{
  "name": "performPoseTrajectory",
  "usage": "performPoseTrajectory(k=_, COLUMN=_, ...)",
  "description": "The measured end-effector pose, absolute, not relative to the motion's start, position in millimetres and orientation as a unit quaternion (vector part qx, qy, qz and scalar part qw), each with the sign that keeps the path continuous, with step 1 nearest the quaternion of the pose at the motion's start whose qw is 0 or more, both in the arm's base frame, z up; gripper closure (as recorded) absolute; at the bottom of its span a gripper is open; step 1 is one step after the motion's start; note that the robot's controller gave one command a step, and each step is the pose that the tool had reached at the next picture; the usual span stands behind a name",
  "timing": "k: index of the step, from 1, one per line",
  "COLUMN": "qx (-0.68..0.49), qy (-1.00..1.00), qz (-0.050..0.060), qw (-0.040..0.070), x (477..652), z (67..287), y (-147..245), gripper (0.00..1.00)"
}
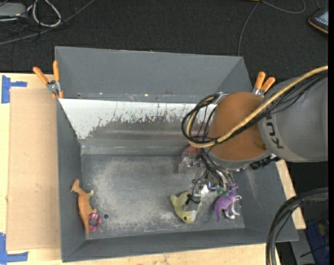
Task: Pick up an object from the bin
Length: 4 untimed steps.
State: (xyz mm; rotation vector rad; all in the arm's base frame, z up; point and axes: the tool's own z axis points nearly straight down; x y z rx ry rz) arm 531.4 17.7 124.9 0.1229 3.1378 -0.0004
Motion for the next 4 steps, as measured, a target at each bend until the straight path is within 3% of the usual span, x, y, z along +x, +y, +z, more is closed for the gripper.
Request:
performPoseTrajectory(k=1, qx=0.02, qy=1.0, qz=0.0, qw=-0.003, x=517.8, z=118, y=19, gripper=0.0)
performPoseTrajectory(k=2, qx=-0.008, qy=1.0, qz=0.0, qw=-0.009, x=514.9, z=130, y=19, gripper=0.0)
performPoseTrajectory(k=3, qx=0.054, qy=0.998, qz=-0.001, qw=-0.008, x=510.8, z=104, y=9, gripper=1.0)
performPoseTrajectory(k=4, qx=0.054, qy=0.999, qz=0.0, qw=-0.007, x=511.2, z=105, y=9, gripper=1.0)
